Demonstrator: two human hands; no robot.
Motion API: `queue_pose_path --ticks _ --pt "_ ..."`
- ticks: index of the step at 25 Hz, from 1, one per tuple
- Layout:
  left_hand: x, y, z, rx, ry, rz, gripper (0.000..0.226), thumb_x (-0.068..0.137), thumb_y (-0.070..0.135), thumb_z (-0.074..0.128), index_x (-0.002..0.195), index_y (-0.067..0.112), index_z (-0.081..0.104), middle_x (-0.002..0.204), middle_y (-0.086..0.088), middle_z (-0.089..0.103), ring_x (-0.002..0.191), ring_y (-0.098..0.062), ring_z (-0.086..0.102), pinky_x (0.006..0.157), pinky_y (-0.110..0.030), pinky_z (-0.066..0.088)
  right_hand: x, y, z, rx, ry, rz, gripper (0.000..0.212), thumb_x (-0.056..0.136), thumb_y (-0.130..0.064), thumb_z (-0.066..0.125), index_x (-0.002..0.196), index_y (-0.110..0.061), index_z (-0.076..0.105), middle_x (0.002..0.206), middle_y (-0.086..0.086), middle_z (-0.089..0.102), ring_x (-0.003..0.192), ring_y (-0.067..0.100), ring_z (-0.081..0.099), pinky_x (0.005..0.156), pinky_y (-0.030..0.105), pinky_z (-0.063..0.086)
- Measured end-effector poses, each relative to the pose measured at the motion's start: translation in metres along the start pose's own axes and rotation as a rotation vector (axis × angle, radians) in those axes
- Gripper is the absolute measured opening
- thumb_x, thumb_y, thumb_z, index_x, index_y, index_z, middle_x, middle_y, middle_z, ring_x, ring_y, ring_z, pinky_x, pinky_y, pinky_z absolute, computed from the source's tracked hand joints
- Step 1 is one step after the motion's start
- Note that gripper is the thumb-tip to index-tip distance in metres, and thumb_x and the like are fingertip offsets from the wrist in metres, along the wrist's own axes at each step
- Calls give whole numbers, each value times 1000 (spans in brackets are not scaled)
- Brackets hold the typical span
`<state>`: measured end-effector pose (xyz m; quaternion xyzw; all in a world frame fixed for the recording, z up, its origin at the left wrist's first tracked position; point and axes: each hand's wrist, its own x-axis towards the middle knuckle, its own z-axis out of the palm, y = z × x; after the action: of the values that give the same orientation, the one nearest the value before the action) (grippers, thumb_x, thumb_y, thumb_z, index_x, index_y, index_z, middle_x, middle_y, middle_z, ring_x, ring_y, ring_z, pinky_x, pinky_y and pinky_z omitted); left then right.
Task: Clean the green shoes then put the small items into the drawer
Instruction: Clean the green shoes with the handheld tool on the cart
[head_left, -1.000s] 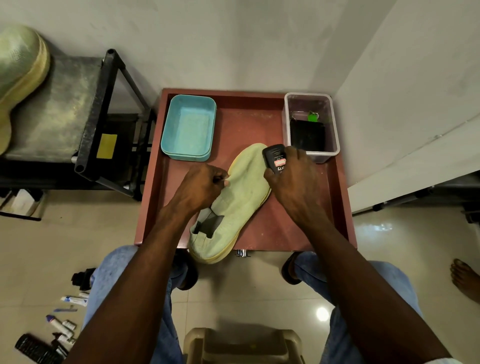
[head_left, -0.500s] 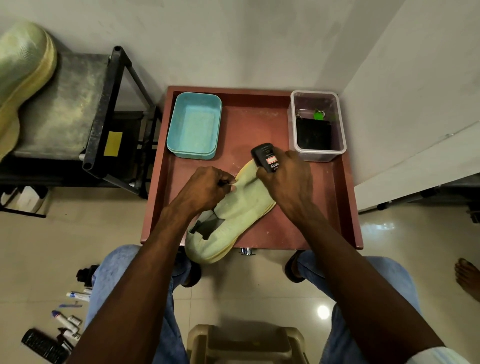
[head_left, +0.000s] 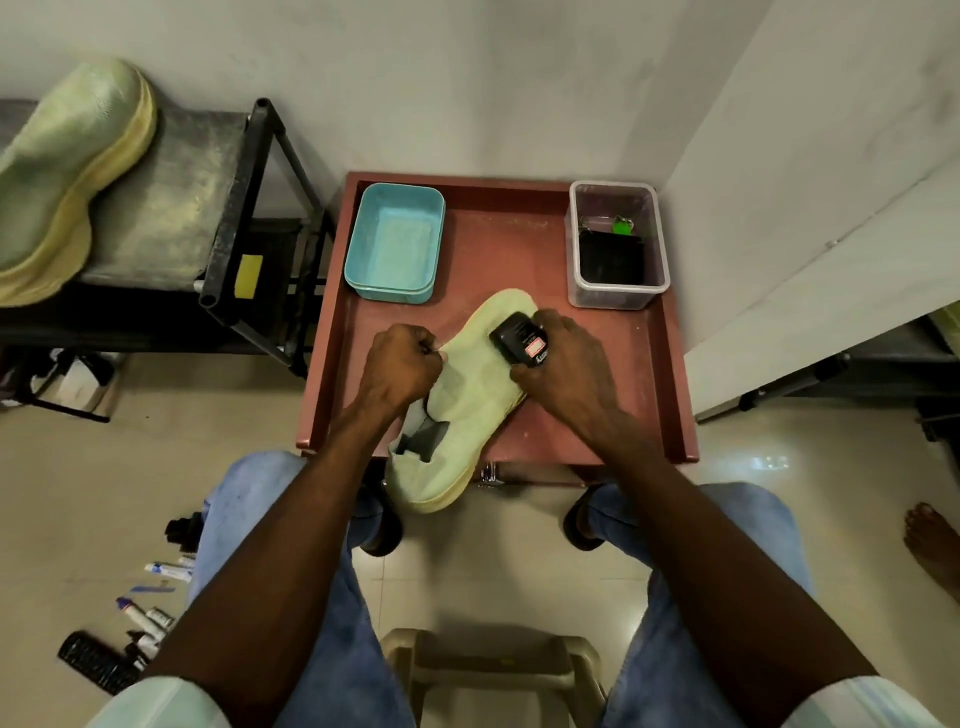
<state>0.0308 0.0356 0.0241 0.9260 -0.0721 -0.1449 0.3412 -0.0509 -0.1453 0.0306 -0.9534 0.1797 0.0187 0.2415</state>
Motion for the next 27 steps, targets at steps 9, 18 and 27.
queue_pose_path --ticks 9,18,27 --pt "-64 -14 7 -268 151 -229 34 77 3 60 48 14 46 49 2 38 46 -12 33 50 -24 29 -93 0 -14 235 -224 -42 52 68 -26 80 117 -19 65 105 1 69 90 19 65 76 31 53" --pt "-110 -7 28 -1073 278 -714 11 84 -3 52 90 2 59 86 -13 62 74 -25 61 66 -41 59 -95 11 -30 885 236 339 38 76 -28 74 112 -21 64 102 0 71 91 18 70 76 37 60" --pt "-112 26 18 -679 332 -436 35 81 -2 62 112 10 53 113 -11 57 92 -21 56 70 -30 50 -107 0 -19 626 478 91 53 74 -35 71 122 -19 54 111 -1 62 98 18 61 81 36 55"
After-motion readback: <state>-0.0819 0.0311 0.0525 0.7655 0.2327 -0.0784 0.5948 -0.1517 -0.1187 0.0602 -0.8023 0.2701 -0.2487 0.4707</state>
